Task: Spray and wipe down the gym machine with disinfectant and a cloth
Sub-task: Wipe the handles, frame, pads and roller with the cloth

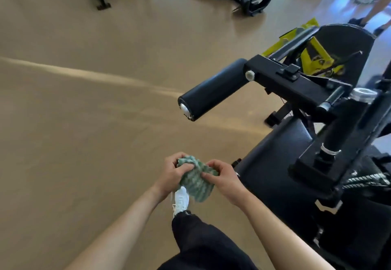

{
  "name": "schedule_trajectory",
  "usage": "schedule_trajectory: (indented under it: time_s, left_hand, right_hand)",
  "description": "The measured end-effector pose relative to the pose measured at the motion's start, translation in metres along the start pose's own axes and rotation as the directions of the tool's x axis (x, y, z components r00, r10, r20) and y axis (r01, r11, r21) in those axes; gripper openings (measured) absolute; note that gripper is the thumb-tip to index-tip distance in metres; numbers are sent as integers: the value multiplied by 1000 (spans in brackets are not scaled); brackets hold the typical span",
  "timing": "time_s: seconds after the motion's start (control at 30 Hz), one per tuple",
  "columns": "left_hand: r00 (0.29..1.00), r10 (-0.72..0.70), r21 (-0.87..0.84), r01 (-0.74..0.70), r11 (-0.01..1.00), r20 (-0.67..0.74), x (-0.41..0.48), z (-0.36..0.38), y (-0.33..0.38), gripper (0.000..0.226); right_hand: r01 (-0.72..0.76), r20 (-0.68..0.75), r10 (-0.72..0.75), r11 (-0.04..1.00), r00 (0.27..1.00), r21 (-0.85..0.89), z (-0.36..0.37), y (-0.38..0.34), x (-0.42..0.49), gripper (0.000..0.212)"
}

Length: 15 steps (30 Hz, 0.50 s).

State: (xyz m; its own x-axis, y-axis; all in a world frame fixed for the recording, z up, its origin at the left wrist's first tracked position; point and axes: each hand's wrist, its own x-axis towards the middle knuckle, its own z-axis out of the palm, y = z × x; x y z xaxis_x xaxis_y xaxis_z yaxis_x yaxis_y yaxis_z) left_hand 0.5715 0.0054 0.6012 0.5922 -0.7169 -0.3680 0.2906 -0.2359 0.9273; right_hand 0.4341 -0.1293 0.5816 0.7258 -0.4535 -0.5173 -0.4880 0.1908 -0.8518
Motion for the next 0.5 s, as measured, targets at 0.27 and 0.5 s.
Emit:
schedule_trajectory:
  time_s: [0.27, 0.5]
  left_hand:
    - [999, -18, 101, 14, 995, 42, 94, -89, 46, 18]
    - [991, -83, 193, 62, 979, 103, 179, -123, 68, 23]
  right_hand:
    - [-56, -150, 16, 961, 989, -269, 41, -41, 111, 15]
    - [-178, -315, 156, 983, 936, -41, 23, -75, 164, 22]
